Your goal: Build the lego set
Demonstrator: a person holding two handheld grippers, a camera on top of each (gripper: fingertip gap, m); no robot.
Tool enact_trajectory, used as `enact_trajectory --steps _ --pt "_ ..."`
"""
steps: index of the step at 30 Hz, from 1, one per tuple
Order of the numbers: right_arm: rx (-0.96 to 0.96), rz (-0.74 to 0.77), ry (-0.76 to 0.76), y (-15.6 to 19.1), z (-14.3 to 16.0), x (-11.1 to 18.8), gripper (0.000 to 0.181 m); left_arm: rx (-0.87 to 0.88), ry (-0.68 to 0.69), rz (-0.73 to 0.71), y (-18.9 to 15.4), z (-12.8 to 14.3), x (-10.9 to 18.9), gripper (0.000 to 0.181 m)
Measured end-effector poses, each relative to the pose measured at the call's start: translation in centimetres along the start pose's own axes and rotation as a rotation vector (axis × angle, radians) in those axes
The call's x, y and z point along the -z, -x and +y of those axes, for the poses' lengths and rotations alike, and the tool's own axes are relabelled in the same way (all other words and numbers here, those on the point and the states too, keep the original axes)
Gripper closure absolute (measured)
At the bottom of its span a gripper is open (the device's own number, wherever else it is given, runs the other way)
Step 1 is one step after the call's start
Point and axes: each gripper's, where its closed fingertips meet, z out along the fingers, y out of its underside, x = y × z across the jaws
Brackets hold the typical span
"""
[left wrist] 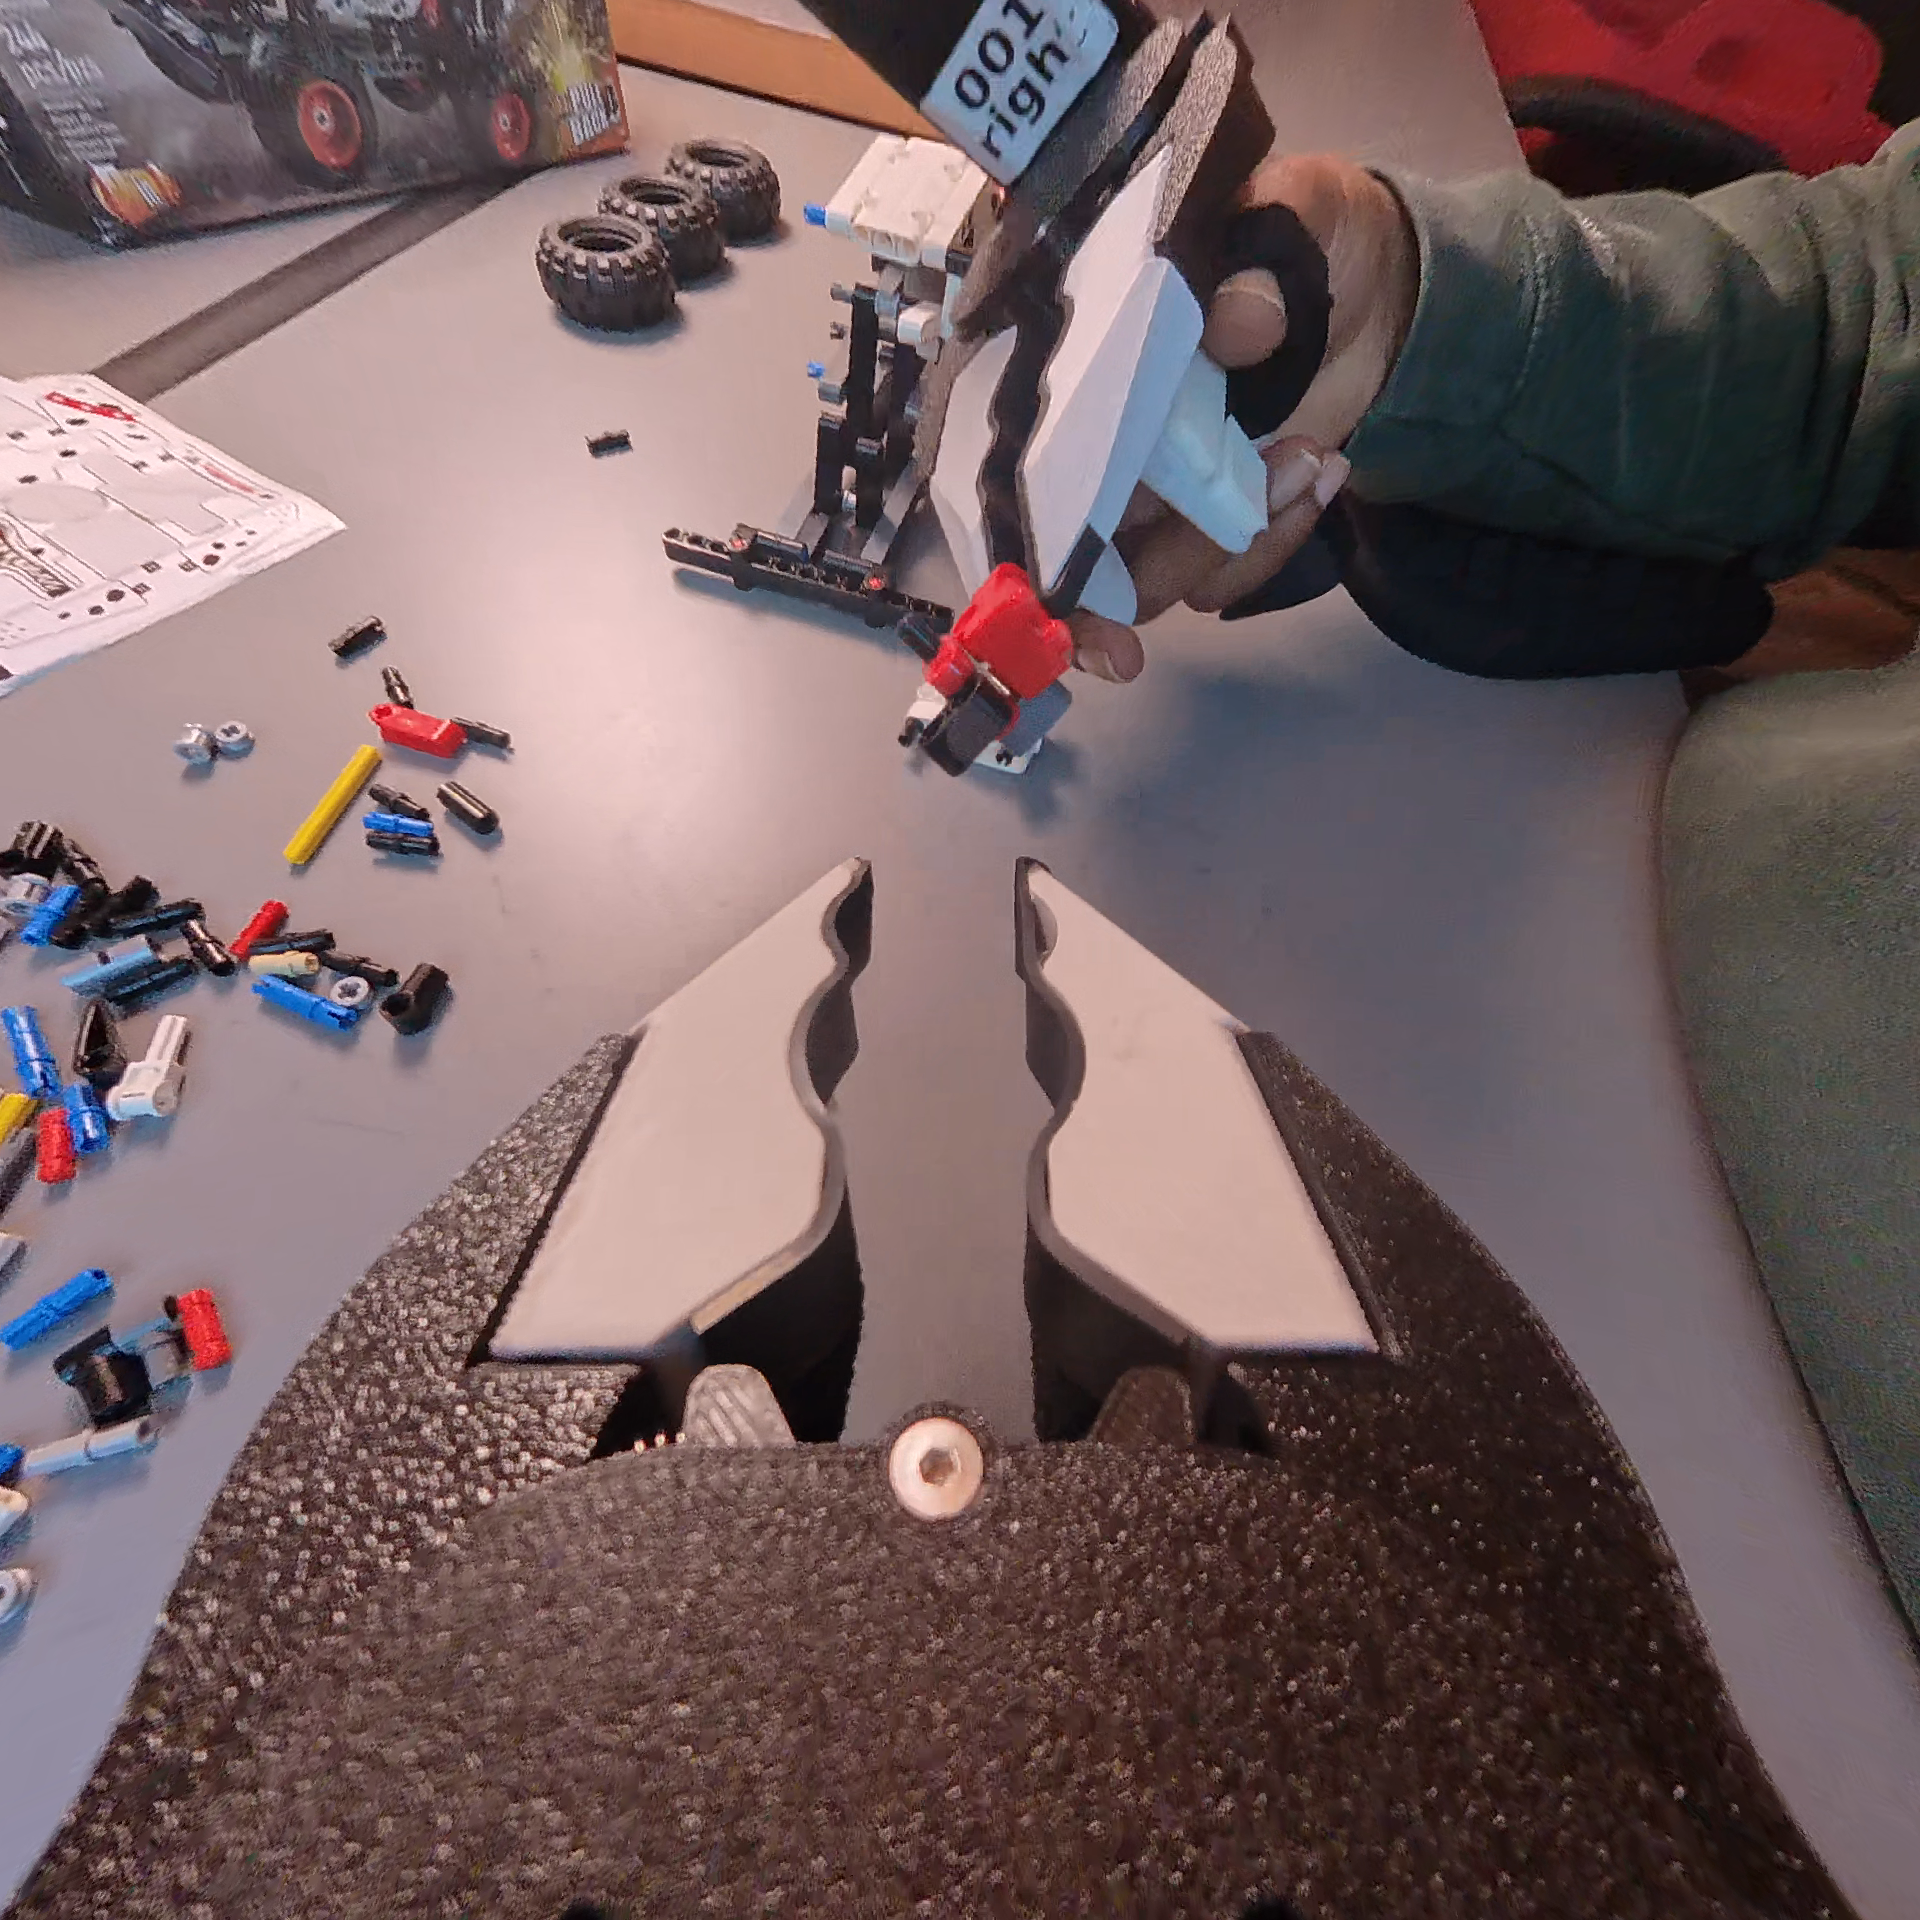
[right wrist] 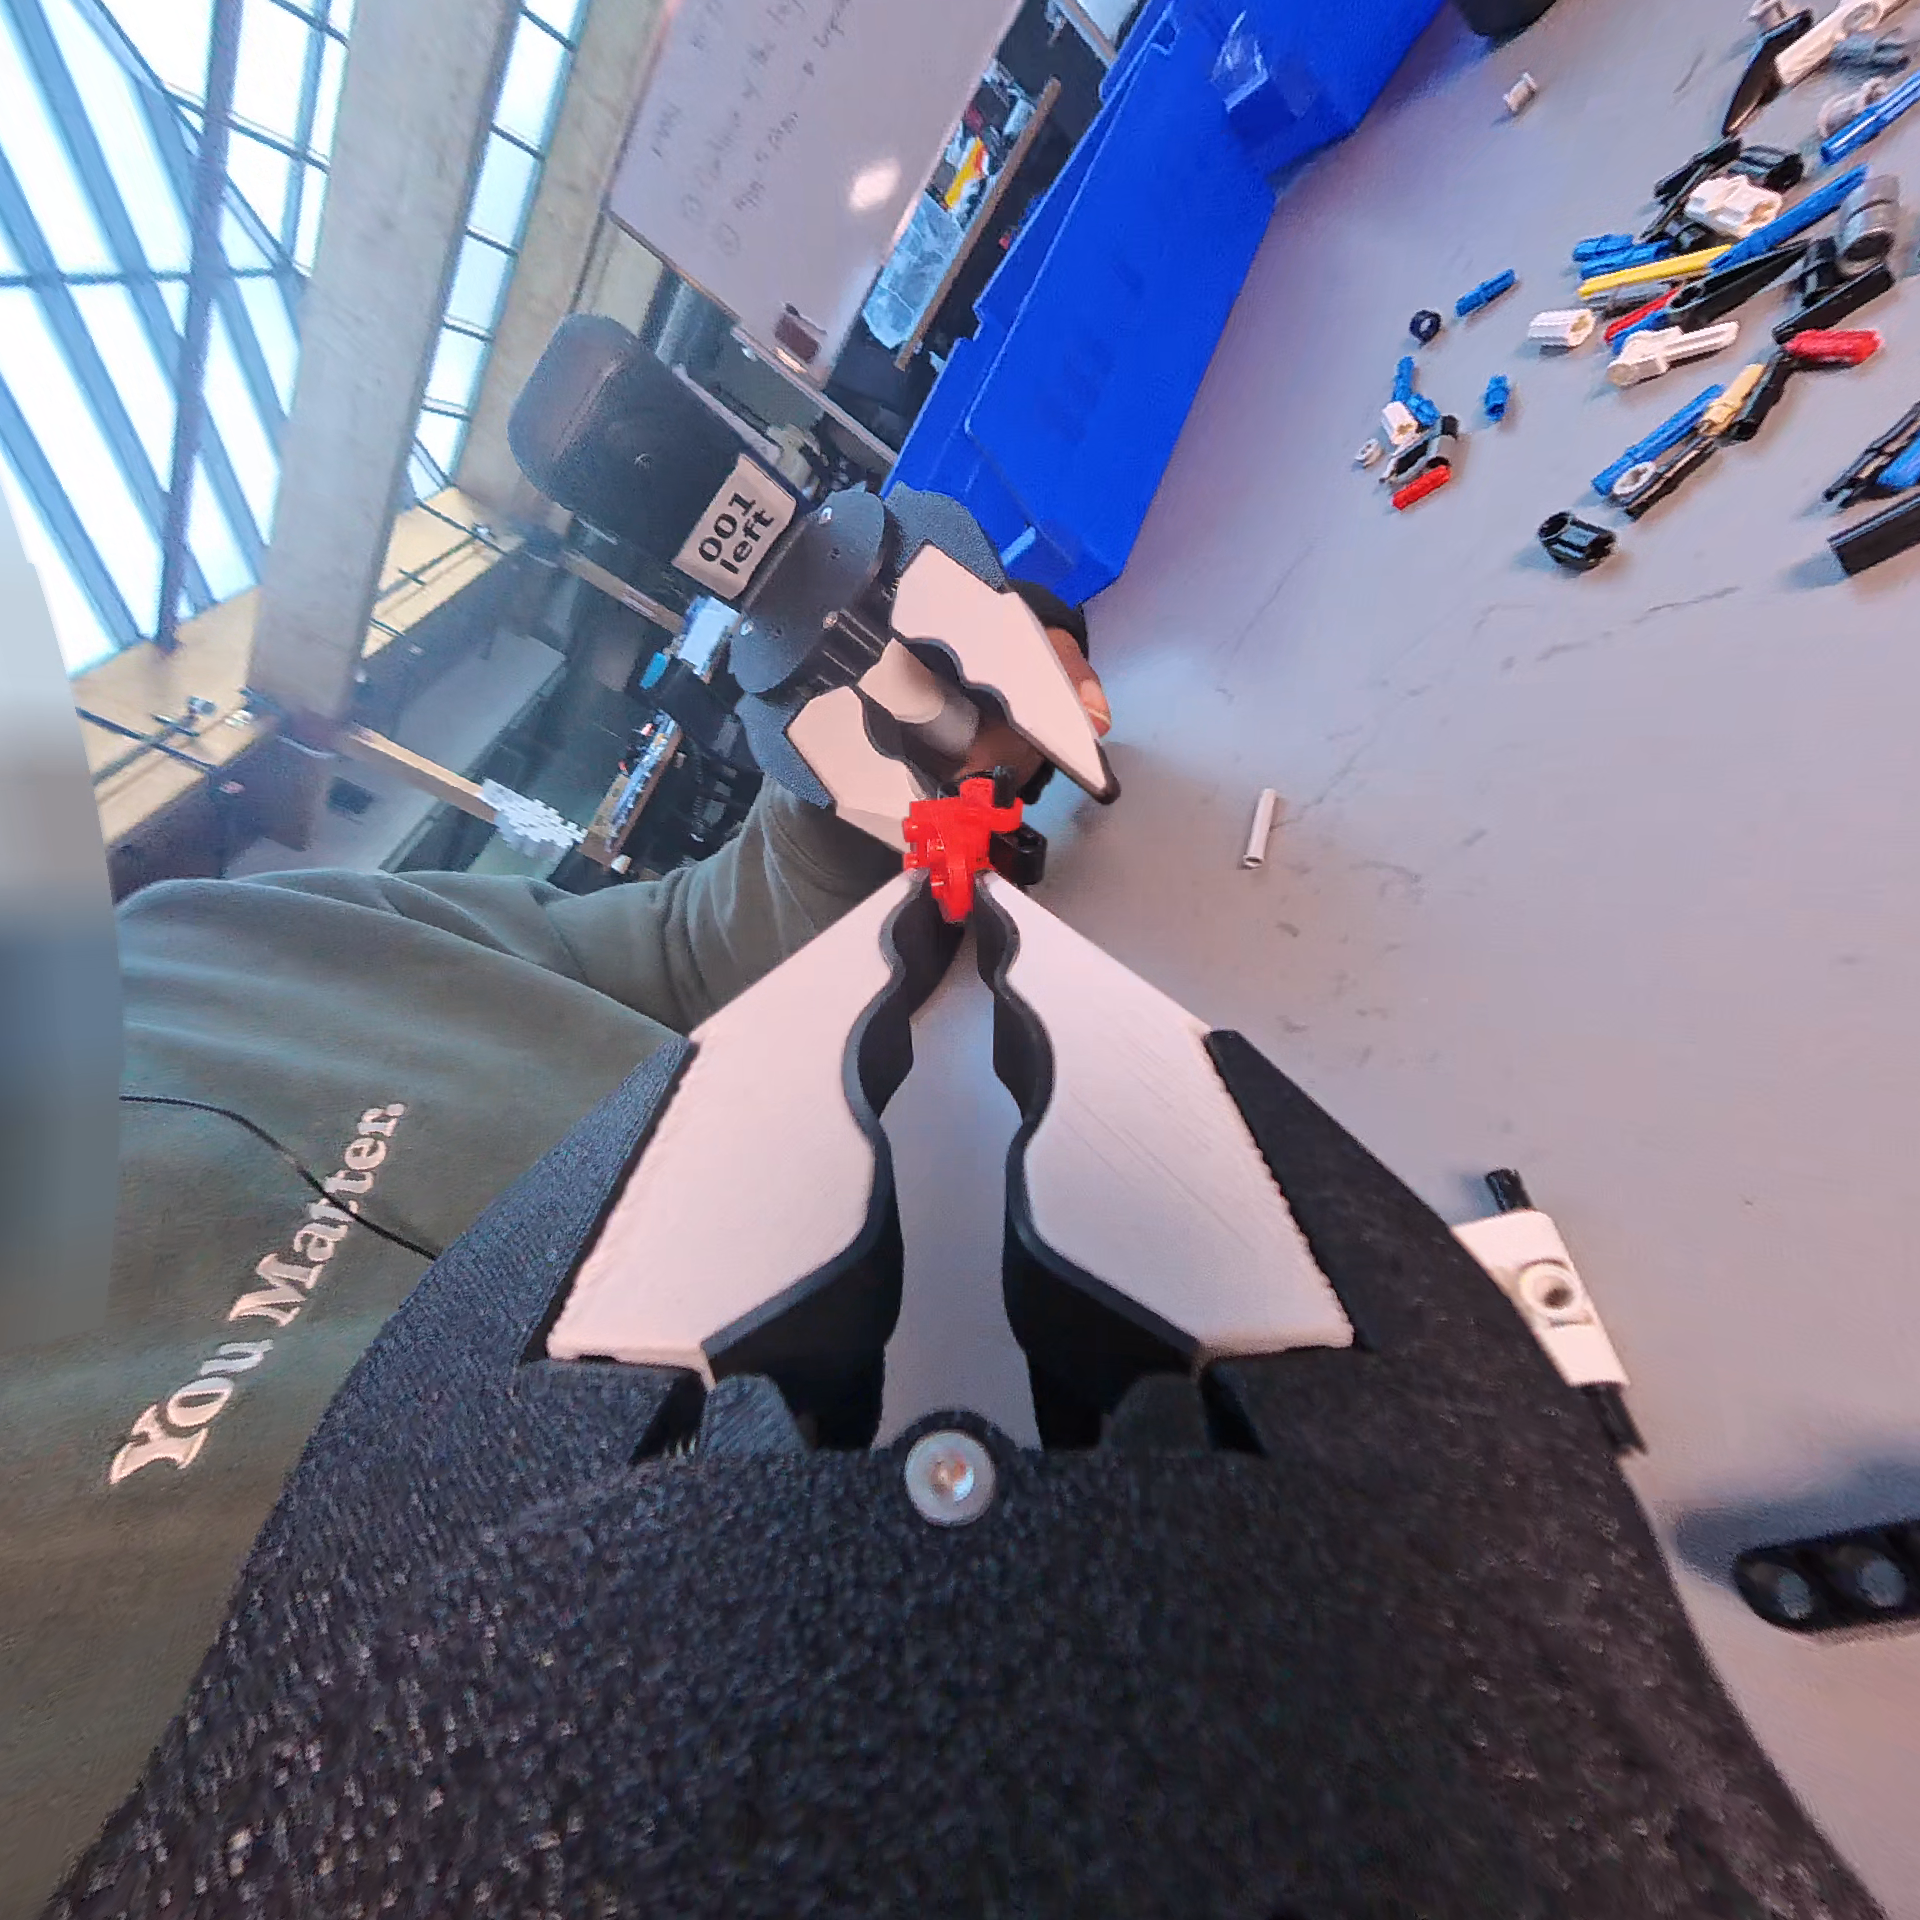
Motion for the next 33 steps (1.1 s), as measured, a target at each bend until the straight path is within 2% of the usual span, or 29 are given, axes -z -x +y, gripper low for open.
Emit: enact_trajectory --steps 7,11,14,19,21,27,33 --pt "-0.053 -0.062 -0.023 0.6 -0.2 -0.1 0.174 -0.029 -0.151 -0.015 -0.3 -2.7 1.2 0.157" --pt "0.028 0.006 -0.01 0.0 0.2 -0.6 0.174 -0.044 -0.168 -0.003 -0.8 -3.0 1.2 0.16" --pt "0.318 0.183 0.024 -1.1 0.1 -0.7 0.174 -0.021 -0.141 -0.006 -0.6 -2.6 0.9 0.158" --pt "1.142 0.574 0.194 -2.5 0.4 -0.6 0.174 0.06 -0.049 0.011 -0.2 -0.9 0.1 0.155" --pt "1.372 0.676 0.27 -2.9 1.0 -1.0 0.174 0.067 -0.012 0.01 -0.2 -0.2 -0.4 0.156" --pt "1.626 0.765 0.419 -3.6 2.7 -2.1 0.174 0.062 0.082 -0.017 -0.1 1.5 -1.4 0.158" --pt "1.615 0.639 0.496 -3.3 5.1 -2.8 0.168 -0.022 0.167 0.011 -1.1 2.9 -2.2 0.162"
